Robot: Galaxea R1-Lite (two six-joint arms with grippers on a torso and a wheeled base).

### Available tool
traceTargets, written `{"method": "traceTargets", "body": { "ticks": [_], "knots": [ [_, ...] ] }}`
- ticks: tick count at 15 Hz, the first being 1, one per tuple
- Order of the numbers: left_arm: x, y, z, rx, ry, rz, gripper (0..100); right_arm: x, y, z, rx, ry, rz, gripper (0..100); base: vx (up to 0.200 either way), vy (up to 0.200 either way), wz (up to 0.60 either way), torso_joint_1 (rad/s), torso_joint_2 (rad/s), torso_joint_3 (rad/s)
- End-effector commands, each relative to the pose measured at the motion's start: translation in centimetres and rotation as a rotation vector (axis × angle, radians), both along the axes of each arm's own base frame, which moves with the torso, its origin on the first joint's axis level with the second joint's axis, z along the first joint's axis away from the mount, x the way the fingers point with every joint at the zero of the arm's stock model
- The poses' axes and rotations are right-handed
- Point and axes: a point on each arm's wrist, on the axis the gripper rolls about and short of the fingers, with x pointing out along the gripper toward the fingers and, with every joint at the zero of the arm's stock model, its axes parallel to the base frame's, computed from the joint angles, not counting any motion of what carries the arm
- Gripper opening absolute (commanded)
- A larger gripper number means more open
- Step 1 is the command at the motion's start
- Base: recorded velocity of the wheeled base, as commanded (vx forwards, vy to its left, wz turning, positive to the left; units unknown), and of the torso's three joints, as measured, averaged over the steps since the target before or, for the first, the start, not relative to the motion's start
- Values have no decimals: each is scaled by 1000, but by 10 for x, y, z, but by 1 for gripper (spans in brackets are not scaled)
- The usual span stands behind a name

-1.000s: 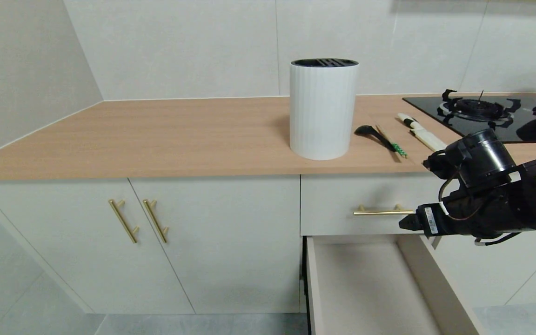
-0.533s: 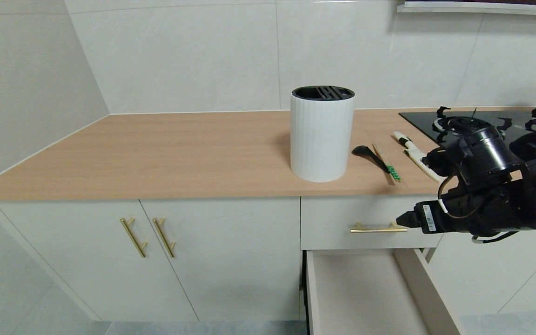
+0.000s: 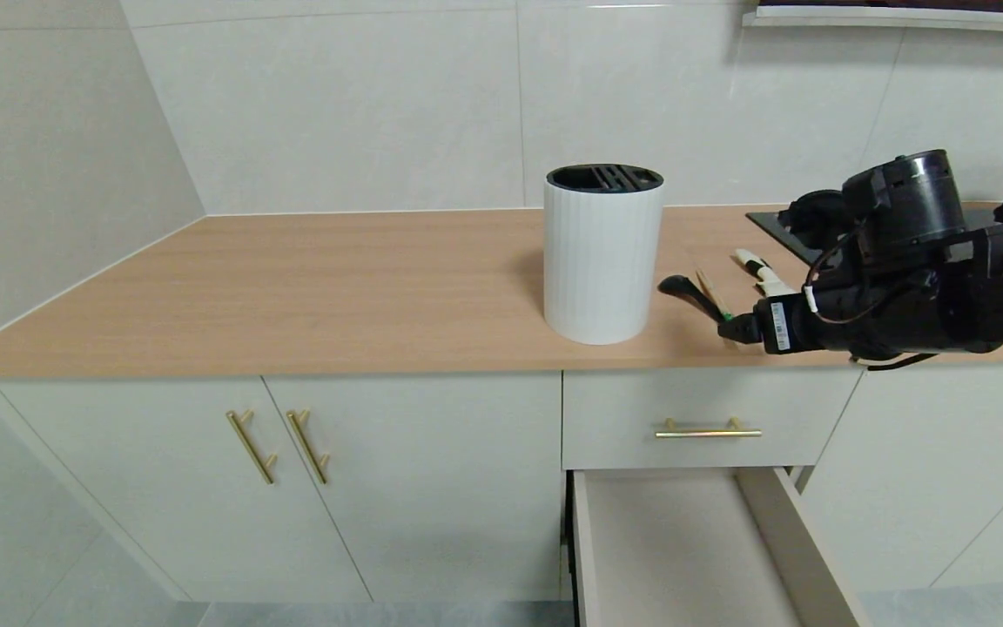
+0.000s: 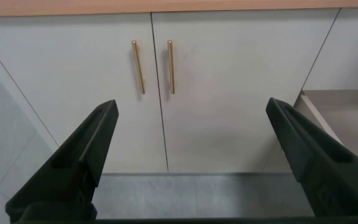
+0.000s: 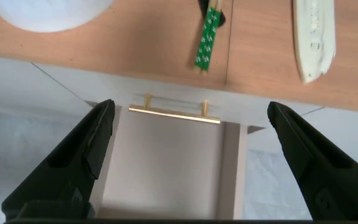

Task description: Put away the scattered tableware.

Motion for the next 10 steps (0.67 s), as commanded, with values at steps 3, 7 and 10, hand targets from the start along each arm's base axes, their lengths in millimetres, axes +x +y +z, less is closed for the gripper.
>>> {"method": "traceTargets", "body": {
  "ticks": [3,7,10],
  "knots": [
    [0,0,0,0,1,0,100,20,8,-10,33,19,-23,100,0,0,0,0,0,0],
    [0,0,0,0,1,0,100,40,9,-27,48,52,-66,100,0,0,0,0,0,0],
    [0,0,0,0,1,0,100,62,2,-42,58,31,-105,100,0,0,0,0,0,0]
  ]
}}
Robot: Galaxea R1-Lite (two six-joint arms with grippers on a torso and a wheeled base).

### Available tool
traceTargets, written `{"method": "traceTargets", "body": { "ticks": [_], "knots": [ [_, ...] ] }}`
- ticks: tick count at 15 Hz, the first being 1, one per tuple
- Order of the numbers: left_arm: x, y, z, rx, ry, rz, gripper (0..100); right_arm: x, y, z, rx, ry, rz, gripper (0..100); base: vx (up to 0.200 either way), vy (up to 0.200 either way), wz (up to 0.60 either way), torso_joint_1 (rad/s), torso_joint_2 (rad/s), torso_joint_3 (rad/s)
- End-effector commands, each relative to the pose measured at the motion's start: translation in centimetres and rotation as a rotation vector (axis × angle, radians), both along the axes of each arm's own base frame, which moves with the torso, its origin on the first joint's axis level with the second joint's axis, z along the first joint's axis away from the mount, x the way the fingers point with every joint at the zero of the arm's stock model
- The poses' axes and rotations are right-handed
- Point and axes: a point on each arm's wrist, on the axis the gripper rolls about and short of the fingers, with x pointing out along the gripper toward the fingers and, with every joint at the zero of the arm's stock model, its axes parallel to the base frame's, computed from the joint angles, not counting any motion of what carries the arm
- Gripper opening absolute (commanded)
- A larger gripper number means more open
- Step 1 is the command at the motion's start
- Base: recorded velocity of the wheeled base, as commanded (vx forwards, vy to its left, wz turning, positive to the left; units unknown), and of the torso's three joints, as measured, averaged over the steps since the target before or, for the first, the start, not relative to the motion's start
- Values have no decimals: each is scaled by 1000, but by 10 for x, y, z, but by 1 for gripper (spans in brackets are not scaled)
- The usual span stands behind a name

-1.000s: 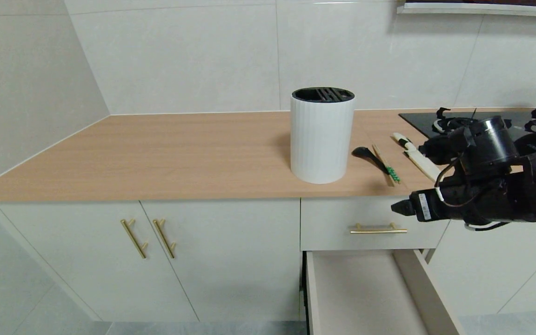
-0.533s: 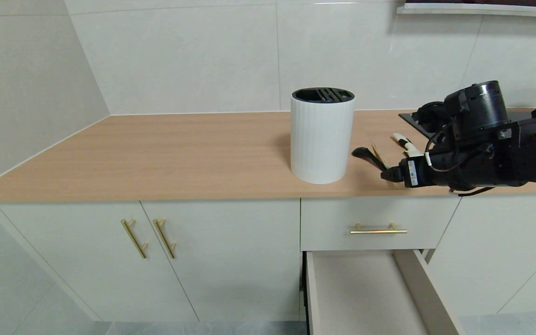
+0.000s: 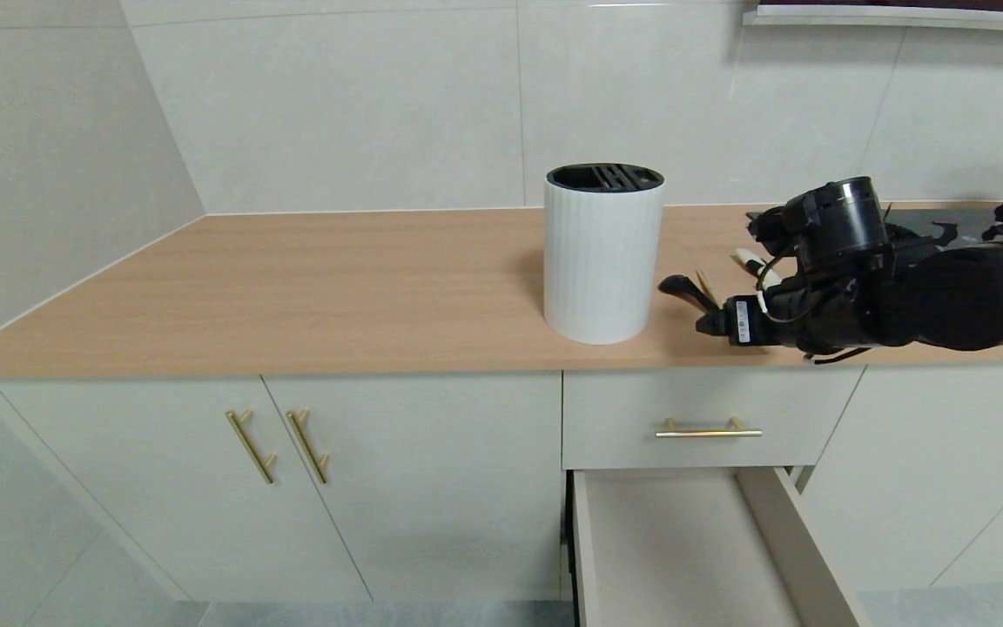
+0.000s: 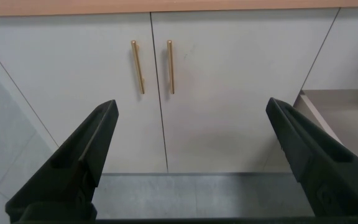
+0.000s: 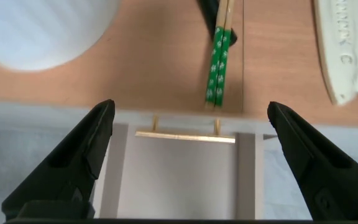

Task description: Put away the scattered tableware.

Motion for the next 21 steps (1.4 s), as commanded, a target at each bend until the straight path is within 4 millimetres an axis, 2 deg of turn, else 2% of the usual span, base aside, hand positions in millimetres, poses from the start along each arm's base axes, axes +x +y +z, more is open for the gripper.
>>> {"method": "traceTargets", "body": {
  "ticks": [1,13,14,21],
  "knots": [
    [0,0,0,0,1,0,100,21,-6,-20,-1,0,-33,100,0,0,0,0,0,0],
    [0,0,0,0,1,0,100,28,-8,-29,0,-1,-42,100,0,0,0,0,0,0],
    [0,0,0,0,-1,0,100,29,-8,-29,2,-3,-42,0,0,0,0,0,0,0],
    [0,0,0,0,1,0,100,28,-8,-29,0,-1,-42,0,0,0,0,0,0,0]
  ]
}}
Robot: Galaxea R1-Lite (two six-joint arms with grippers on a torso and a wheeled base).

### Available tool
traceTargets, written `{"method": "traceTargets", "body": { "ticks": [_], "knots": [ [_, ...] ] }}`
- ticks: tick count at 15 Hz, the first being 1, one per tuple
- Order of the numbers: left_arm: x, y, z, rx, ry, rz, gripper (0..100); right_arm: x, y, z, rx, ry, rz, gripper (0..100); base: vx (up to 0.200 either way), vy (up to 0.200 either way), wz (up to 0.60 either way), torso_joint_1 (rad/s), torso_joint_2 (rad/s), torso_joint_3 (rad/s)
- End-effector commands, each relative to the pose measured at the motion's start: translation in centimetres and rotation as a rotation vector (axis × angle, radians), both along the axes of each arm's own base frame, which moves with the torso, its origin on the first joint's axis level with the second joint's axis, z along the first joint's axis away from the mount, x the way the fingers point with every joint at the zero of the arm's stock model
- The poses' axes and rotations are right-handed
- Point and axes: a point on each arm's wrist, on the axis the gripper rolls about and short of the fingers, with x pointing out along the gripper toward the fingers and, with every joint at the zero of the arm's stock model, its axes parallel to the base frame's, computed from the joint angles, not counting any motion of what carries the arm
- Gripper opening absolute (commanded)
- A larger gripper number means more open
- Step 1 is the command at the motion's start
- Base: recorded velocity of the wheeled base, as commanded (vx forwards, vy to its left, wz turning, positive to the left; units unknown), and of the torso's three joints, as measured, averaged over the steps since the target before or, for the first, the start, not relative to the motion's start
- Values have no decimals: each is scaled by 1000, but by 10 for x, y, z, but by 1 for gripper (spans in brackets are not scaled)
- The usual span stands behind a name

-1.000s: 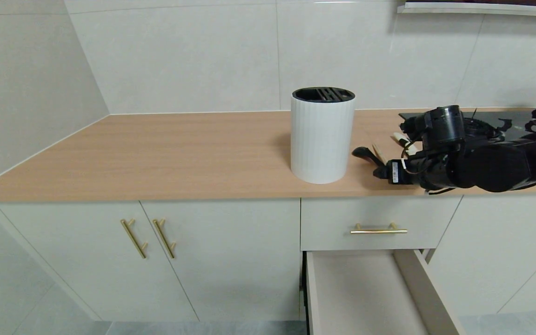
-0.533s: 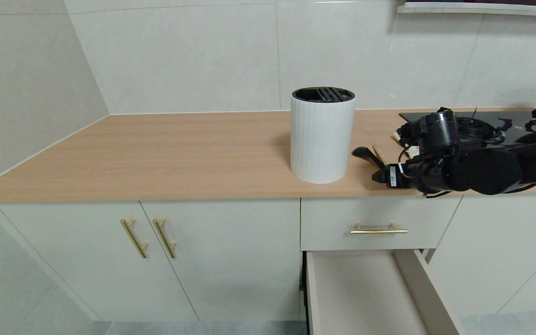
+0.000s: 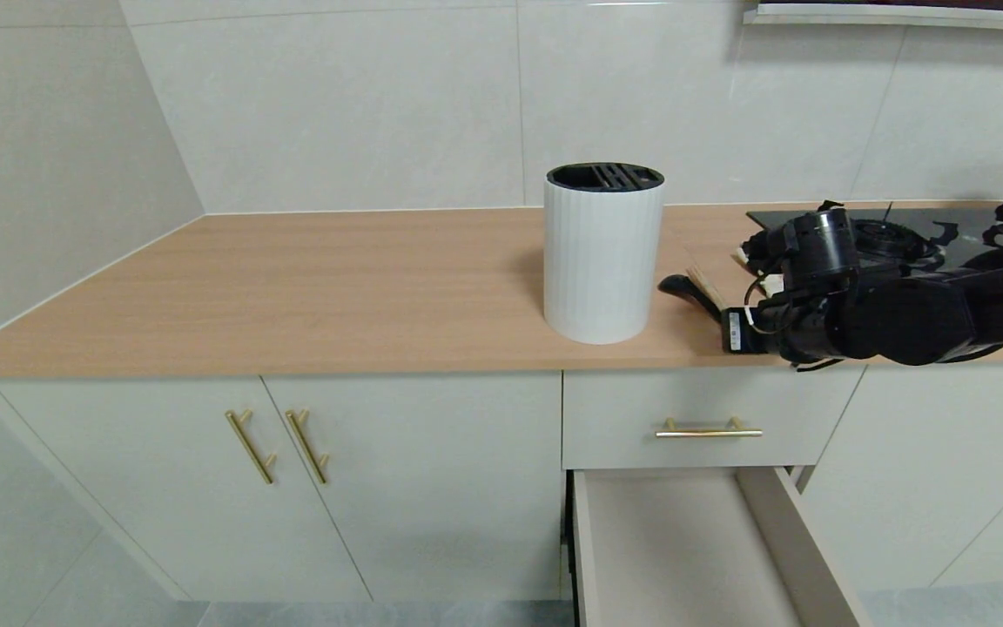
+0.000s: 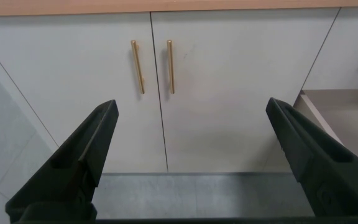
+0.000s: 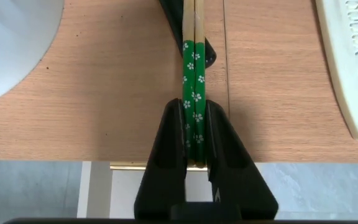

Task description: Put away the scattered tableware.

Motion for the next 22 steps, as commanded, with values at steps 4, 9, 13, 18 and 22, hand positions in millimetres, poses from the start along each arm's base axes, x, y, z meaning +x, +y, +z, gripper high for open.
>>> {"method": "traceTargets", "body": {
  "ticks": [4,9,13,18,22],
  "knots": [
    [0,0,0,0,0,0,100,-12,-4,19,15,-41,-3,0,0,0,0,0,0,0],
    [0,0,0,0,-1,0,100,-112,-24,76,56,-151,41,0,0,0,0,0,0,0],
    [0,0,0,0,0,0,100,-197,-41,98,32,-55,115,0,0,0,0,0,0,0],
    [0,0,0,0,-1,0,100,-231,-47,95,79,153,343,0,0,0,0,0,0,0],
    [0,0,0,0,0,0,100,-238,-47,72,7,272,521,0,0,0,0,0,0,0]
  ]
}}
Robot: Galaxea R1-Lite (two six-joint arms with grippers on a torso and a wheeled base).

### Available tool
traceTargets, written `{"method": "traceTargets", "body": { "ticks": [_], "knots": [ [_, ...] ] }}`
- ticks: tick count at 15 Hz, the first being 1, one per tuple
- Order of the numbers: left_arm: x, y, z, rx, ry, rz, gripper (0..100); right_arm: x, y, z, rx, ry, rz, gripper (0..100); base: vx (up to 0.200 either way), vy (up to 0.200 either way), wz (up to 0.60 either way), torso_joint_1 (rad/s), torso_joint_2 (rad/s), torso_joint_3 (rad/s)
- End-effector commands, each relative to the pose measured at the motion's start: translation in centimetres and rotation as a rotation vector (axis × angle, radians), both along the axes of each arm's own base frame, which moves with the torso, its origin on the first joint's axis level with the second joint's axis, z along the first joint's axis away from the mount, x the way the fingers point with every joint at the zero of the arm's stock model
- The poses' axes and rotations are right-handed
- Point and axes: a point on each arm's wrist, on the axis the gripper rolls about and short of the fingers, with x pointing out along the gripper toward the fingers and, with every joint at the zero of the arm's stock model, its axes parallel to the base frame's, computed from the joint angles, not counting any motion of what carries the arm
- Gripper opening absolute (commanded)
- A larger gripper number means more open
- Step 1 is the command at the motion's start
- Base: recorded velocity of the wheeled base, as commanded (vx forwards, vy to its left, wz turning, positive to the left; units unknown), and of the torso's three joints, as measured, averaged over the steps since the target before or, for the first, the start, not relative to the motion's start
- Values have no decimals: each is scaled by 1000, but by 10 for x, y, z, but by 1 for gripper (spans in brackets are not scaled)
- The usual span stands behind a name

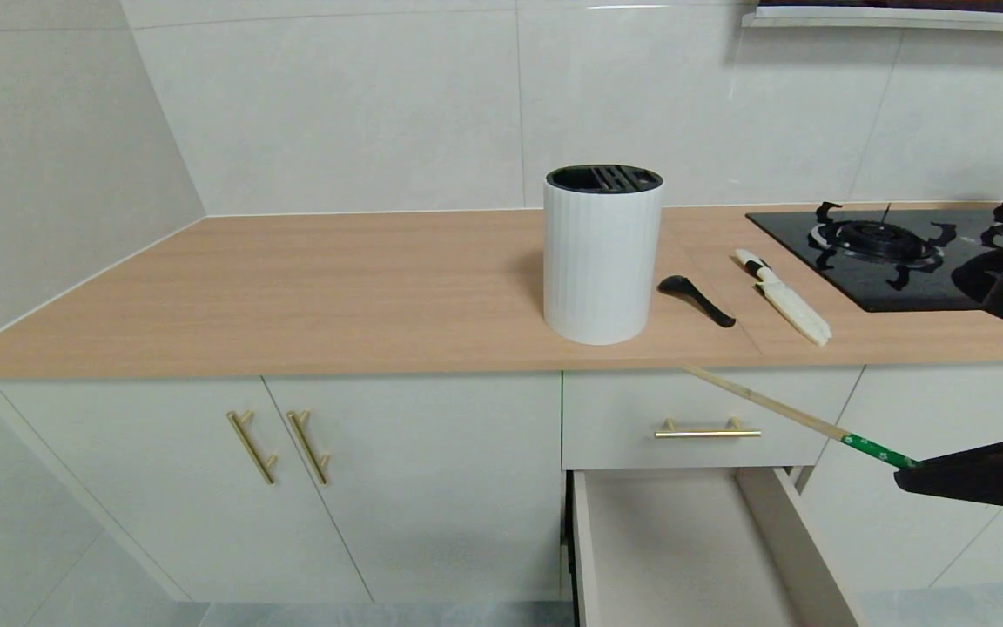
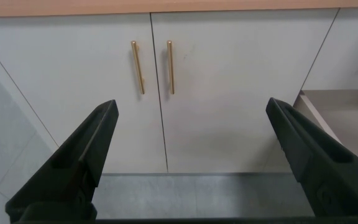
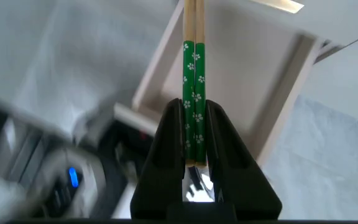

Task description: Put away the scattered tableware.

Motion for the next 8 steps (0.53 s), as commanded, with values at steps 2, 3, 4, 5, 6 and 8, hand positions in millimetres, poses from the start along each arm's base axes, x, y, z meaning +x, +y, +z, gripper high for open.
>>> {"method": "traceTargets", "body": {
  "ticks": [2,3,4,5,6,8],
  "knots": [
    [0,0,0,0,1,1,100,6,3,-13,-33,50,16,0,0,0,0,0,0,0],
    [0,0,0,0,-1,1,100,12,6,-17,-43,73,16,0,0,0,0,0,0,0],
    [0,0,0,0,-1,1,100,17,8,-22,-57,100,13,0,0,0,0,0,0,0],
    [0,0,0,0,1,1,100,21,10,-27,-66,118,13,0,0,0,0,0,0,0],
    [0,0,0,0,-1,1,100,24,11,-29,-68,122,11,0,0,0,0,0,0,0],
    [0,0,0,0,-1,1,100,27,13,-32,-73,133,11,0,0,0,0,0,0,0]
  ]
}}
